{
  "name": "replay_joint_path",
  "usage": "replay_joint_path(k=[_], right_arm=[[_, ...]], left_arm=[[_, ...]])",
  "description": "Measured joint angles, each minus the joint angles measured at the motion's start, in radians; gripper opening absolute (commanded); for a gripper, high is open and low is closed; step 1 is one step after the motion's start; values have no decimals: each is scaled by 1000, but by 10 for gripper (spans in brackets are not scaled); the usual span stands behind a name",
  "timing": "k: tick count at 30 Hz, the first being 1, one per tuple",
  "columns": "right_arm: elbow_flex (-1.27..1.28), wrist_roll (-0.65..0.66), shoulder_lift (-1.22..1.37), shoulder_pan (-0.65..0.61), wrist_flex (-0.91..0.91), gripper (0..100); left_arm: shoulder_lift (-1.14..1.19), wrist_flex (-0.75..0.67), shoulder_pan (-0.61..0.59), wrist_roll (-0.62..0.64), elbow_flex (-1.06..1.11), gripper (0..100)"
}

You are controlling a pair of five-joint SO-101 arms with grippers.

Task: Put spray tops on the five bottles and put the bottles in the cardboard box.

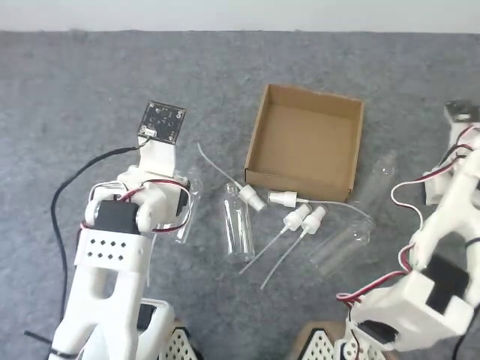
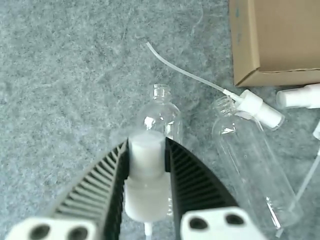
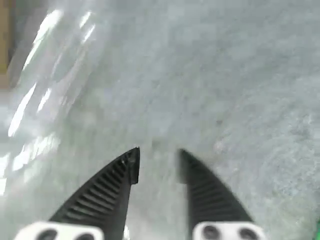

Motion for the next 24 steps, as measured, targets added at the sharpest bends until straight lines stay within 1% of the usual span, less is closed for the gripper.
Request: replay_joint_path(k=[2,5,10,13,15,19,24], right_arm=[[0,133,-46,2,114,284],[44,339,-147,60,222,286],[242,623,-321,186,236,287],[387,755,-399,212,229,288],[480,789,-437,219,180,288],[635,796,-460,224,57,288],[694,801,-457,265,-78,286]], left_arm=[[0,0,0,0,0,13],[0,0,2,0,0,13],[0,0,-2,0,0,13],[0,0,2,0,0,13],[0,0,-2,0,0,13],[0,0,0,2,0,13],[0,-3,-2,2,12,13]])
